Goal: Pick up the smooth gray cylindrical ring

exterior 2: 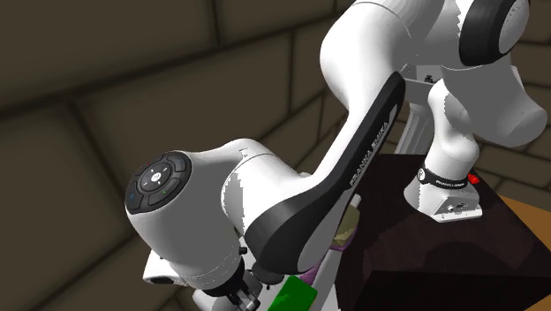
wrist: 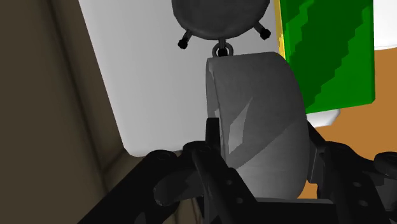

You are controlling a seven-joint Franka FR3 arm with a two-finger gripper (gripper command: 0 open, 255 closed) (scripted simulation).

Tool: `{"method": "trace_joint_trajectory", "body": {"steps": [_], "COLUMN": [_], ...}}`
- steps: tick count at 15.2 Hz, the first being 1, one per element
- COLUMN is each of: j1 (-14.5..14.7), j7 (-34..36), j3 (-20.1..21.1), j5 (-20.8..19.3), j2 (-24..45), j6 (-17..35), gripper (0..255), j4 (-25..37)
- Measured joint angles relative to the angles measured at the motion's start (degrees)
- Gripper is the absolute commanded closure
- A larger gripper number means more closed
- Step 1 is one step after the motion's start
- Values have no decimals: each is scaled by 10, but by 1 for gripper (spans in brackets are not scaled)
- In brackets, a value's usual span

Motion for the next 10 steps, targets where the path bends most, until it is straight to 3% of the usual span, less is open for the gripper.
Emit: {"method": "trace_joint_trajectory", "body": {"steps": [10], "j1": [-3], "j7": [-7], "j3": [7], "j5": [10], "j2": [-34], "j6": [-54], "gripper": [255], "j4": [21]}}
